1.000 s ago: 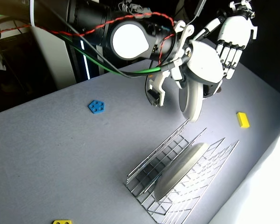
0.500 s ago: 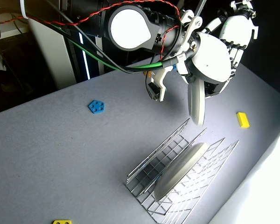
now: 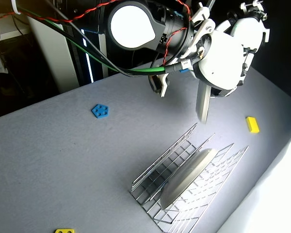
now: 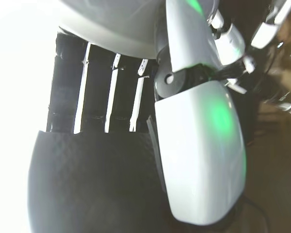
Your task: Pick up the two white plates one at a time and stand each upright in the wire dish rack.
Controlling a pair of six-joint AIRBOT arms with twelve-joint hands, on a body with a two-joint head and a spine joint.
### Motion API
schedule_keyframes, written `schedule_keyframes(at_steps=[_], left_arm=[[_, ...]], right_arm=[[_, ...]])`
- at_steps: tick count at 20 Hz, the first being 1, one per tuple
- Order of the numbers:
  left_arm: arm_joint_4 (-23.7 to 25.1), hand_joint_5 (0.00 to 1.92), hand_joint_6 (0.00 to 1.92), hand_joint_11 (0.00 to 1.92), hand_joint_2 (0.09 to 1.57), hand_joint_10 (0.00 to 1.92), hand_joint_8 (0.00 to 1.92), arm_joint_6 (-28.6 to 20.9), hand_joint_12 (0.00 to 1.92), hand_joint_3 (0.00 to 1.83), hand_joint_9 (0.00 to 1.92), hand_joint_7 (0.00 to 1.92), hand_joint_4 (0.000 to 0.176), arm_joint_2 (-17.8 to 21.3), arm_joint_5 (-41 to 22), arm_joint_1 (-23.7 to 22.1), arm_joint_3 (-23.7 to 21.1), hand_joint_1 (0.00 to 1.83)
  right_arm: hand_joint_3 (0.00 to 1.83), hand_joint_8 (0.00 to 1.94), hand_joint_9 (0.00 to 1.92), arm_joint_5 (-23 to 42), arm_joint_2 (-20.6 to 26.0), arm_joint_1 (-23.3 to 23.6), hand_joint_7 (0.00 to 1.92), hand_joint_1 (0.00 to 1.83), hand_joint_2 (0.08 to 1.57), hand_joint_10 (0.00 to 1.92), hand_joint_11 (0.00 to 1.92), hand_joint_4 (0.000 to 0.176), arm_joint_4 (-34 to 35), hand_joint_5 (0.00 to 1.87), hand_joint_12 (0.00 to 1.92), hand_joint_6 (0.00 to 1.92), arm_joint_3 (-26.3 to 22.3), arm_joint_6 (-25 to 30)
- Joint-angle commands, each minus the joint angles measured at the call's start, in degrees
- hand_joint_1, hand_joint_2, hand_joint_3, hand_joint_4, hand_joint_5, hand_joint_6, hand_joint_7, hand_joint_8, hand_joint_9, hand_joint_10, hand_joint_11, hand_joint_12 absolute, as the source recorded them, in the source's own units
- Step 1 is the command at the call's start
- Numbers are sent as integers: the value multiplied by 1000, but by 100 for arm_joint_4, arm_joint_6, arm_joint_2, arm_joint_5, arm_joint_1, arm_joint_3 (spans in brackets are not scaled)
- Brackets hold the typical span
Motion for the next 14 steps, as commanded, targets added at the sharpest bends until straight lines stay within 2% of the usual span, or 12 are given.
schedule_keyframes(at_steps=[1,8,14], left_arm=[[-371,48,8,0,1057,5,4,-6,0,5,13,20,0,32,-155,-17,78,0],[-352,47,7,0,1051,4,7,-6,0,2,13,20,0,79,-212,117,298,0],[-296,26,1,0,1044,0,0,-6,0,0,0,0,0,110,-223,128,324,0]], right_arm=[[0,858,1042,766,47,152,1056,1390,1065,1005,947,0,205,1036,953,799,18,97],[1,846,1038,769,125,252,1068,1390,1065,1002,948,0,640,1025,938,812,85,87],[2,908,1020,1165,301,181,1035,1387,1076,1029,933,0,1252,1001,961,850,89,88]])
